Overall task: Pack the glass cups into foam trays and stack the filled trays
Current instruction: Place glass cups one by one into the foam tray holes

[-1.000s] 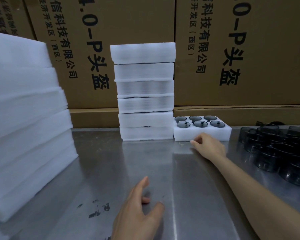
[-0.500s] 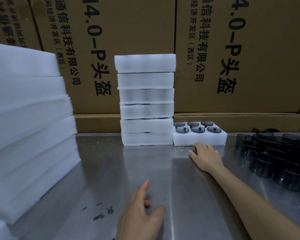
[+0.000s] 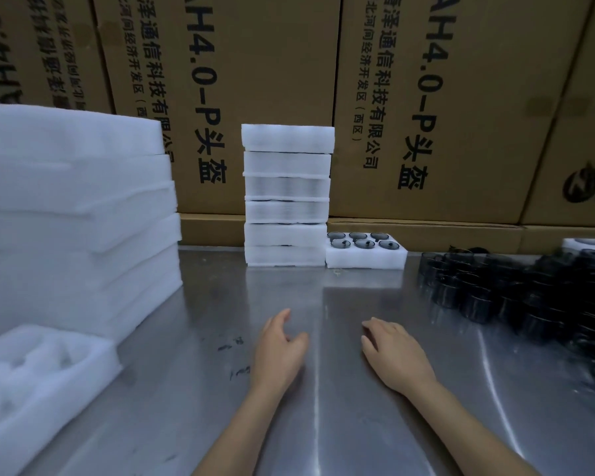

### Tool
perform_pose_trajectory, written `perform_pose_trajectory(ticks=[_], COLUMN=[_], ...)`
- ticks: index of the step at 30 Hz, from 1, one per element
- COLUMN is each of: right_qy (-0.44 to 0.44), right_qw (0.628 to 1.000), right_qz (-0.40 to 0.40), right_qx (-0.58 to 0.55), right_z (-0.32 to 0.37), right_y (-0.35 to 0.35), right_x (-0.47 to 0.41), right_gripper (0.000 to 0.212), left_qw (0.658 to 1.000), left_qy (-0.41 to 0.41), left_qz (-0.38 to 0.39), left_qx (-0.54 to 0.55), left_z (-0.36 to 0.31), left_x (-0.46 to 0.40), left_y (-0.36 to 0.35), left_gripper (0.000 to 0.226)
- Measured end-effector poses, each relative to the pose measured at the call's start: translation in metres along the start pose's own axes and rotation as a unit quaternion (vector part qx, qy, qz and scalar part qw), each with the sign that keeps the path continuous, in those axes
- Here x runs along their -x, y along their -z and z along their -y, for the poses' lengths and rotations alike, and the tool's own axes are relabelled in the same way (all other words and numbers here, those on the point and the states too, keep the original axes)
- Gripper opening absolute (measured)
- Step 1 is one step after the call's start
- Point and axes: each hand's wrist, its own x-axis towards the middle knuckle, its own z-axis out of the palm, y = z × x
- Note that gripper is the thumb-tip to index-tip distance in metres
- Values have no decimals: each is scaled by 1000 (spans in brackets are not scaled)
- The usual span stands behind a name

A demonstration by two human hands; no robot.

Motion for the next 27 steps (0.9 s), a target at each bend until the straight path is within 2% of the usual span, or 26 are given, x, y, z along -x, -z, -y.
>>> perform_pose_trajectory(ticks=[7, 12, 15, 17, 19, 21, 23, 25, 27], right_qy=[30, 42, 47, 50, 58, 61, 63, 61, 57], right_qw=[999, 999, 999, 999, 998, 997, 996, 995, 995], right_qz=[-13, -12, -4, -8, -16, -18, -22, -25, -23], right_qx=[5, 8, 0, -12, -26, -42, -57, -72, -82], right_z=[13, 21, 23, 23, 22, 22, 22, 23, 24], right_y=[12, 15, 18, 21, 24, 26, 27, 28, 29], right_x=[90, 119, 126, 128, 129, 130, 131, 132, 132], right_gripper=[43, 44, 45, 43, 39, 32, 24, 16, 12], left_qw=[994, 966, 947, 932, 917, 891, 843, 818, 815], left_qy=[-101, -232, -284, -304, -274, -178, -64, 11, 60], left_qz=[40, 114, 114, 61, -3, -46, -74, -102, -111], left_qx=[-27, -26, -100, -189, -289, -415, -530, -565, -565], left_z=[-8, -1, 7, 17, 26, 33, 40, 44, 48], left_x=[80, 144, 157, 155, 143, 127, 112, 102, 98], left_y=[8, 31, 64, 92, 120, 151, 178, 199, 210], left_gripper=[37, 34, 39, 46, 59, 69, 76, 81, 75])
